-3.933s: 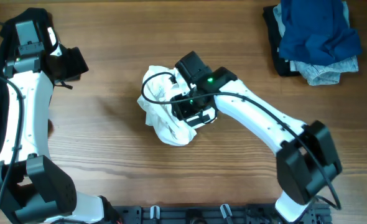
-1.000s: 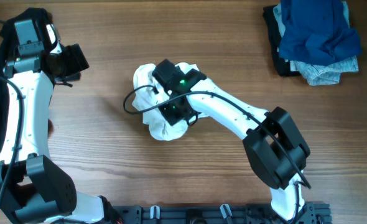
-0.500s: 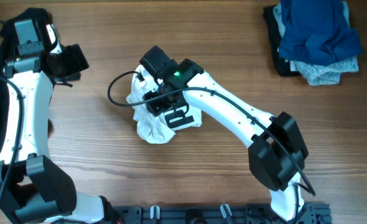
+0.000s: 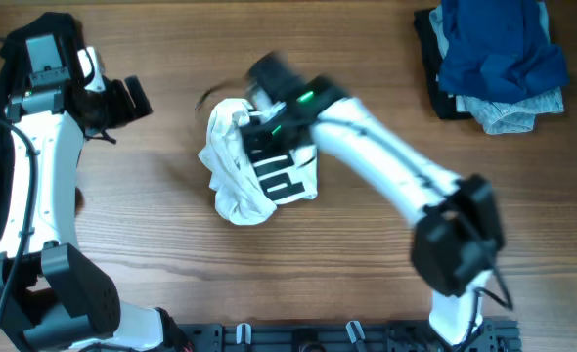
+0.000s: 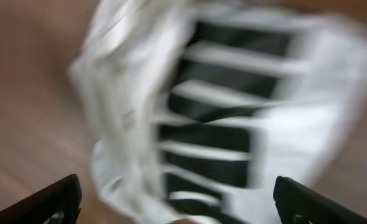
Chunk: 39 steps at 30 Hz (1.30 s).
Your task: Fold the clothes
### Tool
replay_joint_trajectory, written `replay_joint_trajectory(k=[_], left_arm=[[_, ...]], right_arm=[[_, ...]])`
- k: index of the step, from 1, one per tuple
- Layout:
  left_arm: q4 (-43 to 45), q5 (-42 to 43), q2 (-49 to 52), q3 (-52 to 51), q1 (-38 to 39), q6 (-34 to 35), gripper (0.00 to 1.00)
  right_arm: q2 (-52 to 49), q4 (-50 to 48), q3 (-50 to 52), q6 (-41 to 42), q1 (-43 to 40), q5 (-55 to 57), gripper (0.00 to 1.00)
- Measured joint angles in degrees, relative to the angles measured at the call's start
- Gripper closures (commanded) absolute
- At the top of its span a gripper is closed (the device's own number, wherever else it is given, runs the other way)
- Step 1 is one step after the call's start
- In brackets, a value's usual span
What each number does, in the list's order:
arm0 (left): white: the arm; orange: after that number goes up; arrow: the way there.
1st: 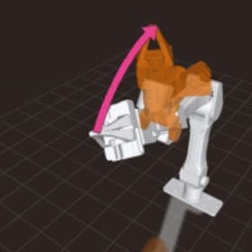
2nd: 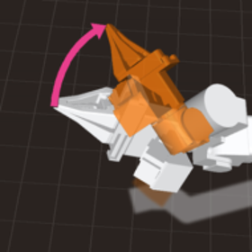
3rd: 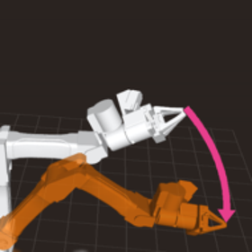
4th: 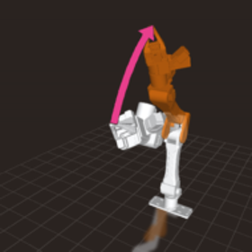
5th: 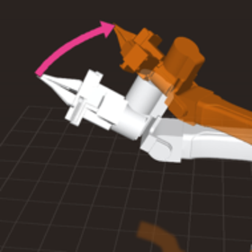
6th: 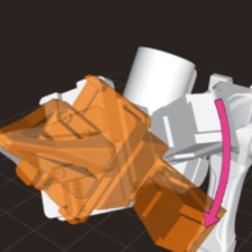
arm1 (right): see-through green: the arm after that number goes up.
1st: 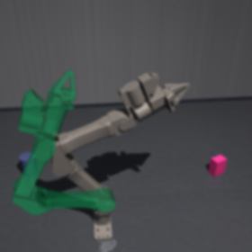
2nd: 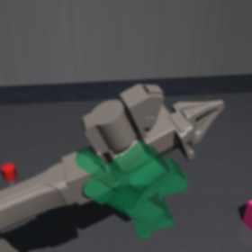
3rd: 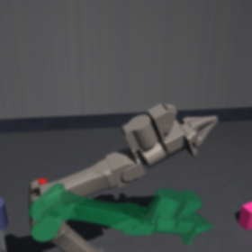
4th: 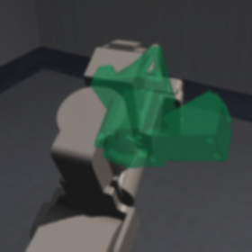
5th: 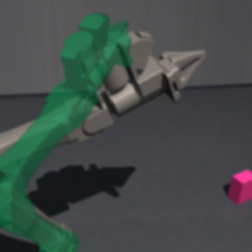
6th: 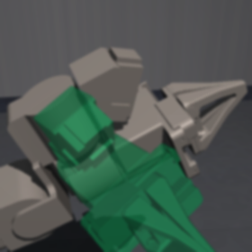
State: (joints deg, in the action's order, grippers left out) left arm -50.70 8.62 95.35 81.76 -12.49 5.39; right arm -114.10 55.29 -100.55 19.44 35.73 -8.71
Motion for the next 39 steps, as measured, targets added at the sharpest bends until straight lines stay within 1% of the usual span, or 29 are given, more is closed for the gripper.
replay_joint_trajectory(k=[4,8,11,15,19,23,26,28,32,35,39], left_arm=[[-2.34,7.28,1.73,0.0,0.33,-3.93,0.0],[-3.54,14.71,7.08,0.0,2.51,-9.27,0.0],[-3.98,18.03,11.69,0.0,4.96,-12.63,0.0],[-3.98,19.96,16.94,0.0,8.13,-15.41,0.0],[-3.02,20.81,19.15,-0.07,10.51,-16.9,0.0],[-1.79,21.44,18.95,-0.07,9.29,-16.44,0.0],[-0.15,21.49,17.73,-0.04,5.33,-13.25,0.0],[0.9,21.51,16.37,-0.04,0.85,-10.69,0.0],[1.11,21.46,14.91,-0.04,-6.32,-8.15,0.0],[1.29,21.4,14.78,-0.04,-8.92,-7.45,0.0],[1.51,21.29,14.78,-0.04,-9.42,-6.88,0.0]], right_arm=[[4.83,-0.02,-0.11,0.87,-11.56,0.09,0.0],[6.12,1.05,-0.33,-0.63,-20.11,-2.43,0.0],[6.12,2.14,-0.33,-1.62,-23.21,-3.54,0.0],[6.12,2.21,-0.33,-2.84,-24.06,-4.22,0.0],[6.12,2.56,-0.33,-3.52,-23.54,-4.74,0.0],[6.12,2.56,-0.33,-4.57,-19.52,-4.72,0.0],[5.53,2.62,-0.35,-4.61,-14.38,-4.63,0.0],[3.98,3.72,-0.44,-4.72,-10.73,-4.59,0.02],[-1.4,7.93,-0.48,-4.96,-6.1,-4.55,0.09],[-5.01,9.97,-0.04,-5.9,-3.78,-4.61,0.1],[-5.68,7.87,2.6,-6.1,-1.22,-5.16,0.1]])
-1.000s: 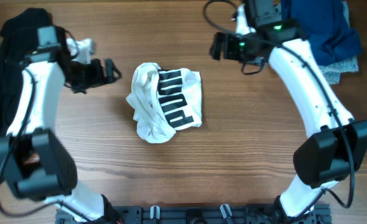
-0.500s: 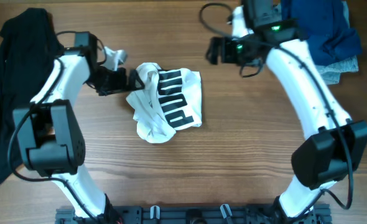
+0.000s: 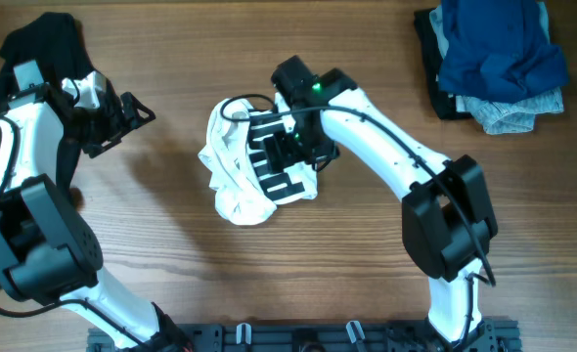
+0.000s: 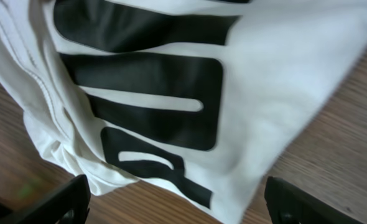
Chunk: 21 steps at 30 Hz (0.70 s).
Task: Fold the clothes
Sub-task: 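Grasp the folded white shirt bundle with the right gripper and lift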
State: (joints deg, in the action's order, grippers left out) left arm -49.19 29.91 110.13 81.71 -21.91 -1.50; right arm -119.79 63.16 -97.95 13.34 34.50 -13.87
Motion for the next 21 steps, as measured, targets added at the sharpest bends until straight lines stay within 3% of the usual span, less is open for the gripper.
replay_joint_trajectory(k=[11,21], left_arm=[[0.2,-0.02,0.0,0.0,0.04,0.15,0.0],[0.2,0.0,0.0,0.0,0.04,0.15,0.0]], right_arm=[[0.22,-14.86,13.75,0.7,0.26,-0.35,0.09],[0.66,-22.14,15.45,1.68,-6.21,13.73,0.08]])
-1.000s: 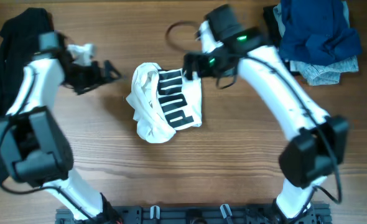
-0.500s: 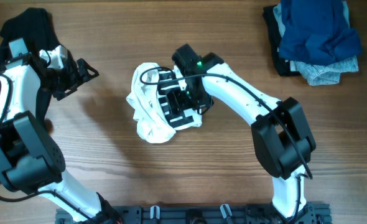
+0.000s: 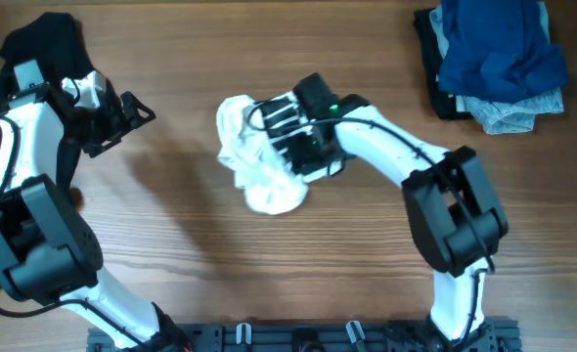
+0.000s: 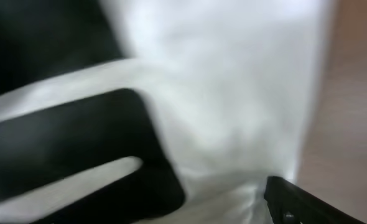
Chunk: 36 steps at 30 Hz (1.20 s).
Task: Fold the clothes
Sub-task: 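Grasp the folded white shirt bundle with the right gripper and lift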
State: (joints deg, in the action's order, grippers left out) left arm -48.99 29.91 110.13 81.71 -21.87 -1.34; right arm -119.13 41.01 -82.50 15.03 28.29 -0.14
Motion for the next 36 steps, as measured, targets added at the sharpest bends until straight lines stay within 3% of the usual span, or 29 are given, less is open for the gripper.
replay_joint_trajectory(k=[6,11,15,21,28,36], left_arm=[[0.0,0.0,0.0,0.0,-0.02,0.0,0.0],[0.04,0.0,0.0,0.0,0.0,0.0,0.0],[0.7,0.0,0.0,0.0,-0.02,0.0,0.0],[1.53,0.0,0.0,0.0,0.0,0.0,0.0],[2.14,-0.02,0.0,0.0,0.0,0.0,0.0],[2.14,-1.64,0.0,0.0,0.0,0.0,0.0]], right_arm=[[-0.02,-6.73,0.28,-3.43,-8.68,6.16,0.0],[-0.02,-0.87,-4.48,-7.56,-11.63,6.69,0.0],[0.83,2.25,-12.85,-12.74,-9.68,3.91,0.0],[3.76,2.69,-15.52,-19.67,-1.6,0.2,0.0],[-1.11,2.54,-15.34,-20.94,5.57,2.64,0.0],[-9.07,1.53,-15.15,-20.94,5.9,5.62,0.0]])
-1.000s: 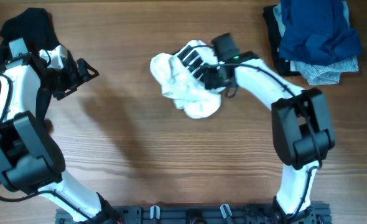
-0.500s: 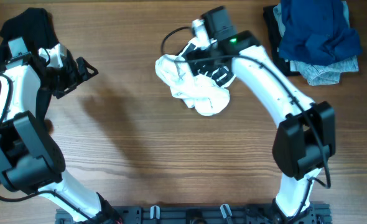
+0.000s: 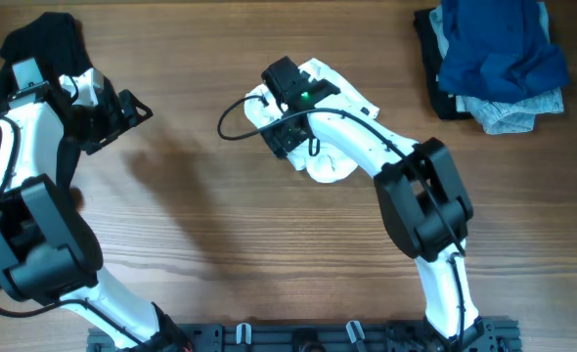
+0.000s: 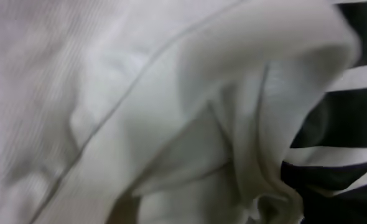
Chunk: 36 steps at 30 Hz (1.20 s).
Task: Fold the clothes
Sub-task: 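Grasp the folded white shirt bundle with the right gripper and lift, then carry the bundle with the right gripper to the top-right clothes stack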
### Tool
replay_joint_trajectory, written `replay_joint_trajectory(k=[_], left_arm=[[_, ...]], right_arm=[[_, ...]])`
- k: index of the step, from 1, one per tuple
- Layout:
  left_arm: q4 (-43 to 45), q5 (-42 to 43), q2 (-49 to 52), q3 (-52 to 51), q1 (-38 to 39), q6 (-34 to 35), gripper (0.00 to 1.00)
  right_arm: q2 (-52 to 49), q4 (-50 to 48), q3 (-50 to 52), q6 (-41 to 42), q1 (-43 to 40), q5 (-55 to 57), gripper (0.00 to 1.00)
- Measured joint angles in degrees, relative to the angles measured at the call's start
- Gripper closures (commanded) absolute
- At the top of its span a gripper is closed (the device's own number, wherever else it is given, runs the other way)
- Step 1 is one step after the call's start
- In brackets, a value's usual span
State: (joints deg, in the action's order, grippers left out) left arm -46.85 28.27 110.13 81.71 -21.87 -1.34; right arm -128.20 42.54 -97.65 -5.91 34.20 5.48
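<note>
A white shirt with a black print [image 3: 330, 132] lies bunched at the table's middle, toward the back. My right gripper [image 3: 285, 115] sits at its left edge, shut on the cloth. White folds fill the right wrist view [image 4: 140, 106], with black print [image 4: 351, 124] at the right, and the fingers are hidden under the fabric. Far to the left, my left gripper [image 3: 124, 110] hangs open above the wood with nothing in it.
A pile of blue, grey and dark clothes [image 3: 494, 59] lies at the back right corner. A black garment [image 3: 39, 34] sits at the back left behind the left arm. The wooden table [image 3: 220, 254] is bare at the front.
The shirt has shifted up and to the right and changed shape. My right gripper now sits at its left edge, and cloth covers the fingers. The left arm has not moved.
My right gripper was open above the crumpled shirt left of centre, print showing. Then it hovered open close over the print, then pressed into the cloth. Now the shirt lies further back and right, with the gripper in it. The left arm shifted slightly early on.
</note>
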Motion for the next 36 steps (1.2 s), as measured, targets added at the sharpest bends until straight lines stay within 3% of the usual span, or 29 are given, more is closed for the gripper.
replay_joint_trajectory(k=[4,6,8,11,12,19,26,30,36], left_arm=[[0.0,-0.22,0.0,0.0,0.0,0.0,0.0],[0.0,-0.35,0.0,0.0,0.0,0.0,0.0],[0.0,-0.39,0.0,0.0,0.0,0.0,0.0],[0.02,-0.55,0.0,0.0,0.0,0.0,0.0],[0.02,-0.57,0.0,0.0,-0.02,0.0,0.0],[0.04,-0.59,0.0,0.0,0.0,0.0,0.0],[0.28,-0.76,0.0,0.0,0.0,0.0,0.0],[0.94,-1.42,0.0,0.0,0.0,0.0,0.0],[1.73,-1.64,0.0,0.0,0.0,0.0,0.0]], right_arm=[[-0.68,-0.42,0.0,0.0,1.05,1.07,0.01],[-1.16,-0.66,-0.02,0.66,1.68,1.92,0.1],[-1.25,-0.9,-0.04,2.43,2.34,3.43,0.37],[-1.84,-1.01,-0.46,5.27,3.17,6.34,0.87],[-2.05,-1.03,-0.5,6.49,3.41,8.31,0.95],[-2.47,0.11,-0.66,11.39,3.54,17.97,0.96],[-0.11,6.43,-4.28,10.08,-0.76,23.63,0.96],[9.53,7.37,-9.2,6.43,-5.29,24.65,0.96],[25.59,0.0,-13.53,1.97,-13.31,25.73,0.96]])
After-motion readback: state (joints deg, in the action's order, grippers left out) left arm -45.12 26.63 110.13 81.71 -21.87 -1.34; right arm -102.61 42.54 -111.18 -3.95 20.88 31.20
